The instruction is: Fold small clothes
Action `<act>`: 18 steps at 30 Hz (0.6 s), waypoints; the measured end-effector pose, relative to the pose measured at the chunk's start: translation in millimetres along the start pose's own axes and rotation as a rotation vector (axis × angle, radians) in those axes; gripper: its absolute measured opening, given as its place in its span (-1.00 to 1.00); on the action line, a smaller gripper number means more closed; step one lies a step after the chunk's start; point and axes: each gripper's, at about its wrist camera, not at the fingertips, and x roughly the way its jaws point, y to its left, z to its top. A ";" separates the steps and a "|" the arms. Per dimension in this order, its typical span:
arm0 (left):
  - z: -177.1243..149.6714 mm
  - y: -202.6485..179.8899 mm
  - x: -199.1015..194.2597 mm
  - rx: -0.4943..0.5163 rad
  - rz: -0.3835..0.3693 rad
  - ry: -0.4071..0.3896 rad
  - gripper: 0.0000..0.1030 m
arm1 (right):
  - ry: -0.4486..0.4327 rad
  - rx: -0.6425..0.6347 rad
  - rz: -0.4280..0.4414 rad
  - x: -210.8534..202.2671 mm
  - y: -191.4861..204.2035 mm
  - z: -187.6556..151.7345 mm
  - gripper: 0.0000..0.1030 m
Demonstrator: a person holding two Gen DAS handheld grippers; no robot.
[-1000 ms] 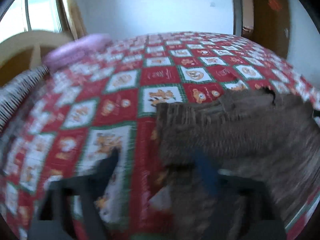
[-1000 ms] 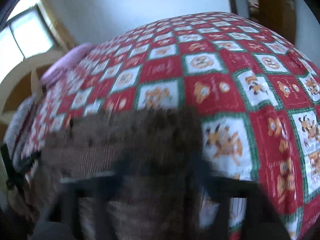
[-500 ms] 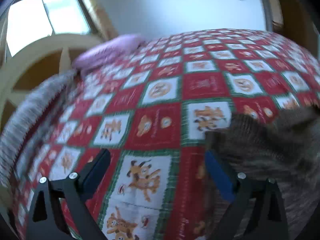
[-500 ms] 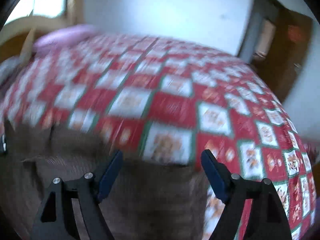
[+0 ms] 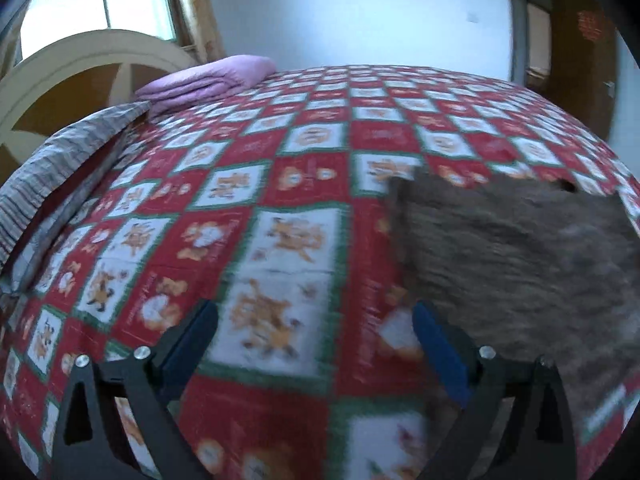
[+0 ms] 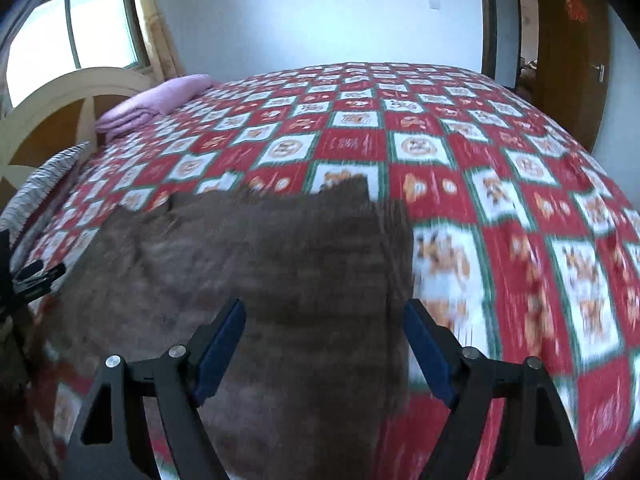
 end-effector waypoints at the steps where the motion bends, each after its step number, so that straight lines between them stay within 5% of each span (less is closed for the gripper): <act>1: -3.4 -7.4 -4.4 0.014 -0.017 0.003 0.94 | -0.002 0.008 -0.019 -4.3 -1.6 -5.5 0.57; 5: -19.4 -17.2 -18.2 0.024 -0.103 0.012 0.92 | 0.001 0.139 0.031 -17.7 -24.2 -26.7 0.57; 8: -31.6 -22.1 -19.9 0.037 -0.170 0.026 0.63 | 0.037 0.140 0.036 -20.0 -28.2 -45.8 0.47; 10: -36.4 -27.0 -15.7 0.055 -0.171 0.034 0.49 | 0.047 0.128 0.042 -19.7 -26.1 -52.1 -0.01; 13: -34.1 -25.4 -8.0 0.019 -0.204 0.062 0.35 | 0.056 0.124 0.070 -14.3 -23.6 -54.6 -0.26; 15: -35.0 -25.2 -6.4 0.019 -0.235 0.073 0.12 | 0.061 0.116 0.074 -13.4 -22.4 -57.3 -0.83; 18: -39.1 -23.0 -6.7 0.007 -0.252 0.076 0.13 | 0.053 0.090 0.076 -23.0 -18.8 -64.0 -0.90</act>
